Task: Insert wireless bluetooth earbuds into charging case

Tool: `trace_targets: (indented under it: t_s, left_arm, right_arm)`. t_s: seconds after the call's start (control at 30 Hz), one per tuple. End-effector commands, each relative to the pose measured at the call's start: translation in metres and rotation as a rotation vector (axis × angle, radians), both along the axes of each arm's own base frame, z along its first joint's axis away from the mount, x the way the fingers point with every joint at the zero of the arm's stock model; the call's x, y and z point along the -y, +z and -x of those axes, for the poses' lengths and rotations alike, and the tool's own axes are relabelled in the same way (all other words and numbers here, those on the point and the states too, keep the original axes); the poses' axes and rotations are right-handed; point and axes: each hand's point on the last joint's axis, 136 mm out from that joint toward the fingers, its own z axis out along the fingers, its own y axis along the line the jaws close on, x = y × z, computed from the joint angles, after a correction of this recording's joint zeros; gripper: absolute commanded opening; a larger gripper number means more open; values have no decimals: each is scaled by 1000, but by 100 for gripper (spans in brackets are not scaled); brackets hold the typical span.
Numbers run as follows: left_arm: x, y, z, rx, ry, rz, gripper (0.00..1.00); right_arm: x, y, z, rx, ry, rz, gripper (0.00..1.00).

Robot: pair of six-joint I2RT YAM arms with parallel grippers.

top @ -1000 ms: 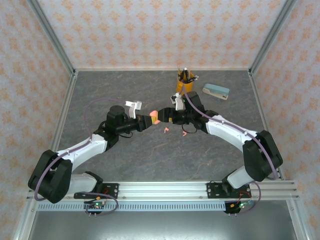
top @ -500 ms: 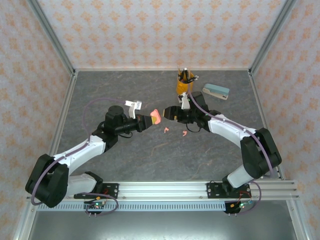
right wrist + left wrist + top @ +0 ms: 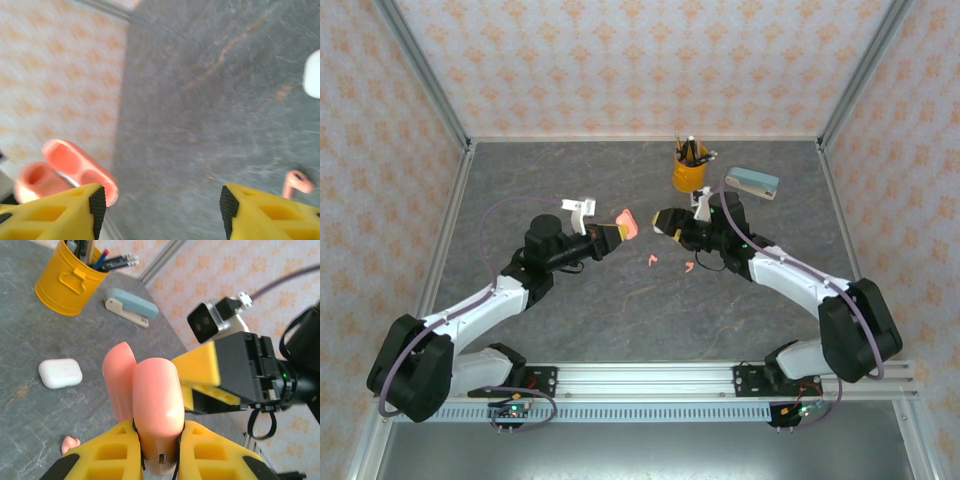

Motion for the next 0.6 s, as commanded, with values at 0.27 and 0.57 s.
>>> trace_targets:
  t_s: [0.27, 0.57]
  left_arm:
    - [-15, 60, -10, 174, 130, 159, 1]
    - [-6, 69, -14, 196, 133, 189, 0]
  right_arm:
    - [2, 60, -27, -93, -201, -514, 61]
    - [-24, 60, -33, -165, -194, -665, 58]
